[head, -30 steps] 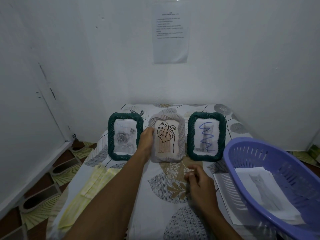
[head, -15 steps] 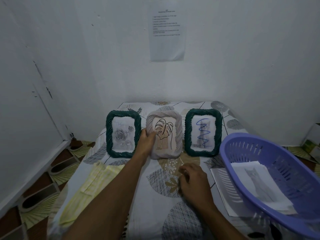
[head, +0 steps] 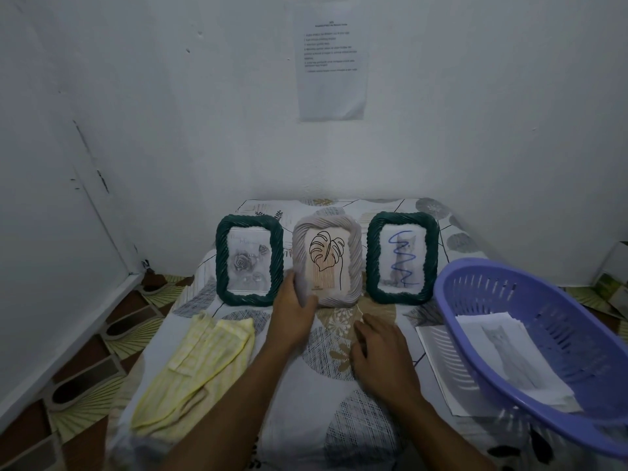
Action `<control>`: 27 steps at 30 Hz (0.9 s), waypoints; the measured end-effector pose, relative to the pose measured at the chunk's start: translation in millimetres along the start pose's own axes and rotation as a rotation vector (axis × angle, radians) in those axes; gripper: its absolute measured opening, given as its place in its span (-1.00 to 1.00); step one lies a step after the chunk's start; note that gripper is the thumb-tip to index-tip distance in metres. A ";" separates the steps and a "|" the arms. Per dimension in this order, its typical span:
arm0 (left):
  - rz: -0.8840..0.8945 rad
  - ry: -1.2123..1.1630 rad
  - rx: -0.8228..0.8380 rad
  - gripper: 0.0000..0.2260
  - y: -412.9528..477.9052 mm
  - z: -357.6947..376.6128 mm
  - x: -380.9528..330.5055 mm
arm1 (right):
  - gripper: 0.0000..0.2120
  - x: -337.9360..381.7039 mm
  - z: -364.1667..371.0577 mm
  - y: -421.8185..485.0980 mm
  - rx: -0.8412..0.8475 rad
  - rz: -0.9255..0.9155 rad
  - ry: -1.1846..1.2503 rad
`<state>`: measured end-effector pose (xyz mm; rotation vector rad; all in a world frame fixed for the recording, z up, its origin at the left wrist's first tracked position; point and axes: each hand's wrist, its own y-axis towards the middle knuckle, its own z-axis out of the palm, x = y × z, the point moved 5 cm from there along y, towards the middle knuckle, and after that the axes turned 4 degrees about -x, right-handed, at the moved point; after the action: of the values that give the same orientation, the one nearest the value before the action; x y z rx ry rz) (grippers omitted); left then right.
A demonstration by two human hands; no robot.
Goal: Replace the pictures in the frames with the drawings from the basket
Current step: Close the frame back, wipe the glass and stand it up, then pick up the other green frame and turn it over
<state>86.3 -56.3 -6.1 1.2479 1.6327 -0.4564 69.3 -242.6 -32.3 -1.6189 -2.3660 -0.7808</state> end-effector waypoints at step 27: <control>0.388 0.632 0.224 -0.44 -53.1 3.3 36.9 | -0.75 1.7 -78.3 73.6 -0.071 0.038 0.262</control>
<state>41.8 -61.2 -52.9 1.9704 1.8117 0.0120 123.6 -260.8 58.6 -1.4788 -2.1419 -1.0114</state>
